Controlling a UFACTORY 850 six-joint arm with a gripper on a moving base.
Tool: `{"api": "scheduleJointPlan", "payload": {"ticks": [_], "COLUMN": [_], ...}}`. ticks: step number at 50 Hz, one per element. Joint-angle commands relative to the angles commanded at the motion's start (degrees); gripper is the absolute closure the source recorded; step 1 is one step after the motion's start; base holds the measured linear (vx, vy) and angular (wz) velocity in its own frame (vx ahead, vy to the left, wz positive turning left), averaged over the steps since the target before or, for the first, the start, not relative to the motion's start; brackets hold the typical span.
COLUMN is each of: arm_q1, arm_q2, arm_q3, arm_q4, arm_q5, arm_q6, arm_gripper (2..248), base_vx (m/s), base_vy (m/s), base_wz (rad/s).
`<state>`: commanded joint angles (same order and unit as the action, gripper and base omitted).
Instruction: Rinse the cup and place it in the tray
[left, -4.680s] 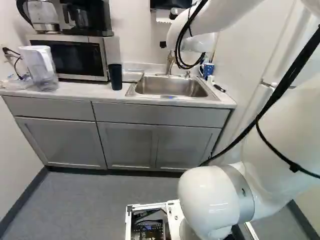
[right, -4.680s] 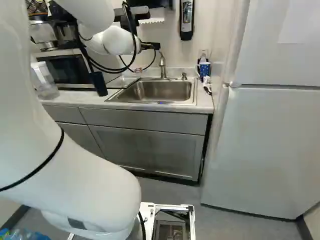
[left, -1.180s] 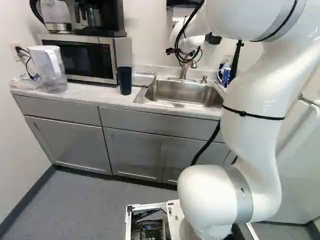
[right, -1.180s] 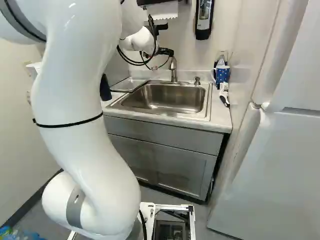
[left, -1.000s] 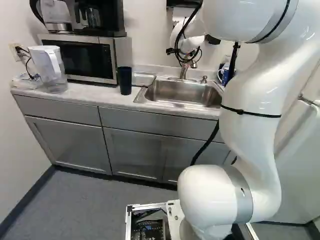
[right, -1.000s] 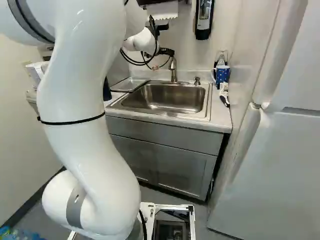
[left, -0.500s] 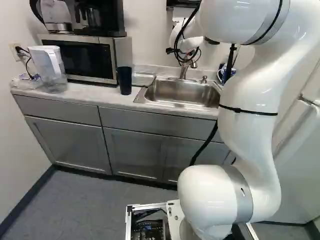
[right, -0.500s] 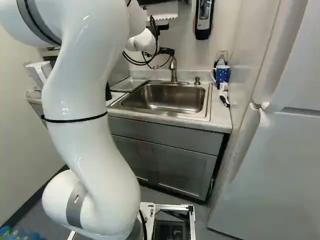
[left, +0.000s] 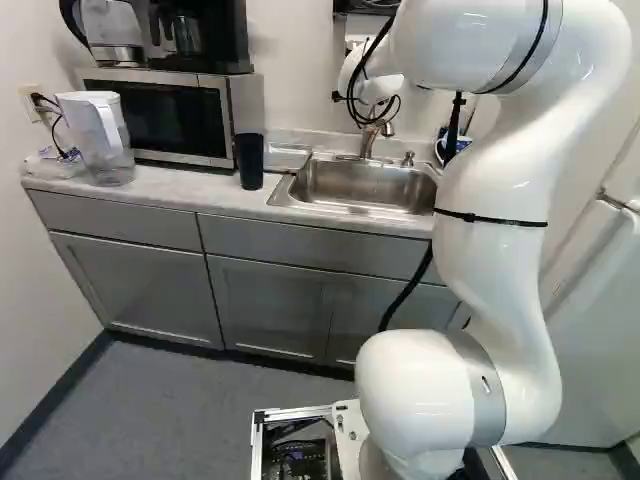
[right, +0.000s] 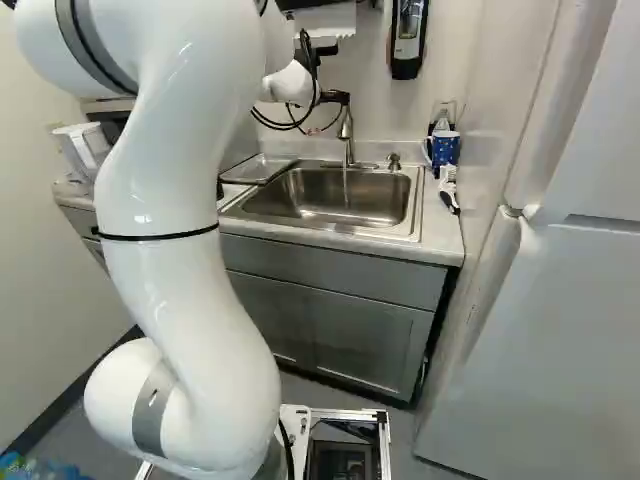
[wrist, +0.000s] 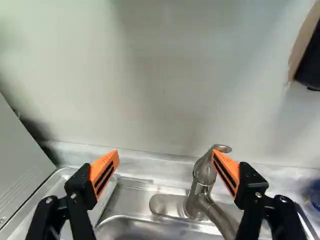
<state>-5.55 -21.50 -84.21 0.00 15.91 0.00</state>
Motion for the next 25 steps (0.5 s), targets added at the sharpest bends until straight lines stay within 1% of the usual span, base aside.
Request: {"api": "scheduleJointPlan", "payload": {"ticks": [15, 25], "arm_q1": [0.0, 0.6], "arm_q2": [-0.3, 1.6], "arm_q3": [-0.4, 1.9], "arm_q4": [0.0, 0.0], "arm_q5": [0.2, 0.2], "arm_q6": [0.0, 0.0], "arm_gripper": [3, 3], "base_vx": [0.0, 0.0], "base_vy": [0.0, 0.0], "base_wz": [0.0, 0.0]}}
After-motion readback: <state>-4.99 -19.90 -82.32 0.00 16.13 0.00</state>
